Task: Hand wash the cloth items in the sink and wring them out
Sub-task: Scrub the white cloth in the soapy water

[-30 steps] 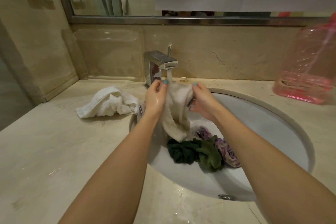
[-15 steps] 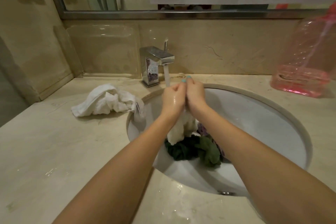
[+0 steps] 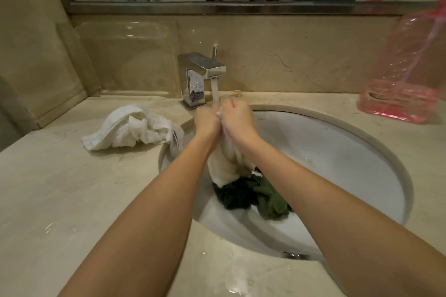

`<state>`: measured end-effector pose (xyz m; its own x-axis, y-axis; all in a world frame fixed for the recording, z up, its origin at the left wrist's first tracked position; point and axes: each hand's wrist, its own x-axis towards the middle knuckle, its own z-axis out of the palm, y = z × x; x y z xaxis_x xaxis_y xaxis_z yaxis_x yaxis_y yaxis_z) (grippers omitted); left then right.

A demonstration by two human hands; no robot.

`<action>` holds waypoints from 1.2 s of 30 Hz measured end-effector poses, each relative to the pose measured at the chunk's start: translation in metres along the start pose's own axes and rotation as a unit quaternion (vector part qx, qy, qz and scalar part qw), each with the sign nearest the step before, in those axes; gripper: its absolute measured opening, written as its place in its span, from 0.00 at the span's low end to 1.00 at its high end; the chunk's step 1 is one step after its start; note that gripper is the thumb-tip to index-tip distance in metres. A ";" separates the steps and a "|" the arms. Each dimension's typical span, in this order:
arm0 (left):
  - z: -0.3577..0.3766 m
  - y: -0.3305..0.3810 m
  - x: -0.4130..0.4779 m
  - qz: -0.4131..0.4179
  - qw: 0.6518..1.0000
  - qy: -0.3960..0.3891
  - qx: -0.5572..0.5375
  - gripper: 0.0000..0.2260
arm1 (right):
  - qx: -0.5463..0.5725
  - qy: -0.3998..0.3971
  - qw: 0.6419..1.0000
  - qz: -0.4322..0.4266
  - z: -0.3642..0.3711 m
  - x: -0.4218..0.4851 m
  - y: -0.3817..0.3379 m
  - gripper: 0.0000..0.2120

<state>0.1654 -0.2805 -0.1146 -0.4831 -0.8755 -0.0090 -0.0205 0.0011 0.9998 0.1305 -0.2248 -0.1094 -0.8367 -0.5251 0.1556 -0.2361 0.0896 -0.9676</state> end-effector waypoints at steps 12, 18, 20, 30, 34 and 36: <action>-0.006 -0.002 -0.008 0.057 0.997 -0.045 0.021 0.16 | -0.072 -0.004 0.997 -0.013 0.002 0.007 0.008 0.18; -0.001 0.000 -0.027 0.072 0.992 -0.100 0.035 0.18 | -0.032 -0.053 0.997 0.053 -0.018 0.019 0.022 0.21; -0.013 0.001 -0.013 0.054 0.998 -0.033 0.001 0.15 | -0.047 -0.166 0.985 0.021 -0.021 0.015 0.014 0.23; -0.038 -0.008 0.020 0.092 0.994 -0.002 0.053 0.15 | 0.076 -0.350 0.928 0.099 -0.070 0.025 0.026 0.06; -0.036 -0.005 0.011 0.080 0.987 -0.069 0.118 0.18 | 0.138 -0.296 0.939 0.104 -0.075 0.028 0.016 0.13; -0.036 -0.004 0.007 0.070 0.981 -0.104 0.147 0.21 | 0.149 -0.246 0.953 0.093 -0.075 0.029 0.012 0.13</action>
<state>0.1940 -0.3042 -0.1179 -0.6662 -0.7398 0.0936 -0.1791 0.2806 0.9430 0.0666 -0.1751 -0.1012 -0.5006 -0.8633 -0.0646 0.1059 0.0130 -0.9943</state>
